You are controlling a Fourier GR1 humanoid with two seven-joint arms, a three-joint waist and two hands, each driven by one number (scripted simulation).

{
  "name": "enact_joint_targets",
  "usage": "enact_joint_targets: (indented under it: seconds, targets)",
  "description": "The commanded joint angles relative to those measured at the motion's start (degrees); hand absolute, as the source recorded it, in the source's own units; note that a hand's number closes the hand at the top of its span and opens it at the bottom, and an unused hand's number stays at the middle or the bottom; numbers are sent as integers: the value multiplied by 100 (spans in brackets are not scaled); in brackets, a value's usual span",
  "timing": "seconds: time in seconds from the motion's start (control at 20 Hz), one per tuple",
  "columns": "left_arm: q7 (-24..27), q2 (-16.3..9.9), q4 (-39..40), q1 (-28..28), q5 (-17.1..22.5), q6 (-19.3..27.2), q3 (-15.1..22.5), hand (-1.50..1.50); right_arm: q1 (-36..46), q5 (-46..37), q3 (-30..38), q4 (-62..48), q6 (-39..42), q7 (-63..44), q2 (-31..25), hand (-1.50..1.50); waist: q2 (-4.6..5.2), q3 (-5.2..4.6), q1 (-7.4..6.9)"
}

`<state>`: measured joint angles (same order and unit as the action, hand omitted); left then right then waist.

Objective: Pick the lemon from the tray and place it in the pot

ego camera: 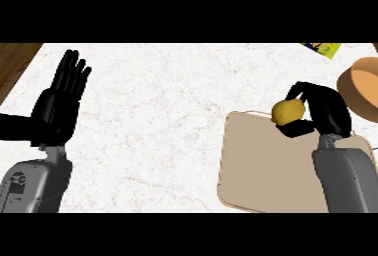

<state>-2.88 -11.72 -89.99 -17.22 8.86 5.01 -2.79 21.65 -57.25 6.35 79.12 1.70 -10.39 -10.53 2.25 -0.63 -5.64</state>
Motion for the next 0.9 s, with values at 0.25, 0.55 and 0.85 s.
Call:
enact_joint_targets:
  seconds: [0.25,0.55,0.85]
  targets:
    - [-24,115,72,-226,-62,-45,218,0,2038,-1791,898,-740,-725,-3185,-466,150,48,-7,-355]
    - [-135,192,168,-455,-88,-36,322,0,3233,-3404,829,-1526,-908,-4862,-900,150,64,15,-366]
    - [-30,111,280,-356,-135,34,155,0,4257,-4396,807,-2832,-807,-5993,-862,150,-17,45,-147]
